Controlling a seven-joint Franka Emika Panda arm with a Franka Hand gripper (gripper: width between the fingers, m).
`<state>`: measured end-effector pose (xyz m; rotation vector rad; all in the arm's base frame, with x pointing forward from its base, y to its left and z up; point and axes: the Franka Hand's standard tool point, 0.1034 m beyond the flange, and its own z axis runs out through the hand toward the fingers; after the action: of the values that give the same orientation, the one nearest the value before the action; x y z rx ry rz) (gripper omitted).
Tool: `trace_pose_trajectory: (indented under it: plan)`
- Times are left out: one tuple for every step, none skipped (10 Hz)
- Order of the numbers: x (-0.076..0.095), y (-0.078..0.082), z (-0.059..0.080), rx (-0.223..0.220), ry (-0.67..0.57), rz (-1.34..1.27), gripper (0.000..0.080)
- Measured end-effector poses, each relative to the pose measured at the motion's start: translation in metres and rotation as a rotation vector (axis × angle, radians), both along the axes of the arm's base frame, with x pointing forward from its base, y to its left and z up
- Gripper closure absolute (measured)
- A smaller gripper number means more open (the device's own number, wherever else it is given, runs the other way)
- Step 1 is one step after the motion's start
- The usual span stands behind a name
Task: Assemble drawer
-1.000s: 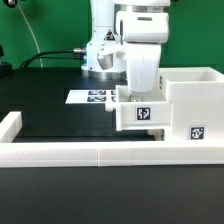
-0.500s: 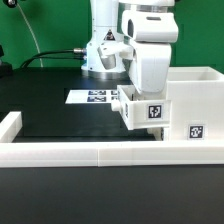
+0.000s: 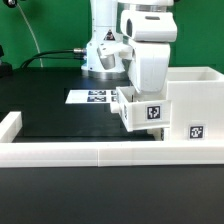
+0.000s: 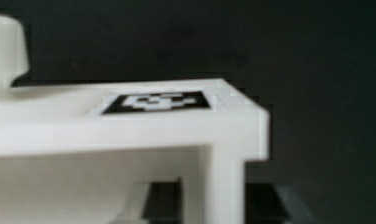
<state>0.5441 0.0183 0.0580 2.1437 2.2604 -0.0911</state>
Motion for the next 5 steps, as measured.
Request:
trace_pose_trajectory:
  plan:
    - [0.001,0.000,0.004,-0.002,-0.005,0.001,0.0577]
    - [0.002,-0.001,0.010,-0.007,-0.005,0.001,0.0394]
    - [0.003,-0.002,0.015,-0.011,-0.006,0.000,0.0260]
    - [0.003,-0.003,0.019,-0.016,-0.004,0.000,0.0260]
    - [0.004,-0.006,0.026,-0.023,-0.002,0.000,0.0169]
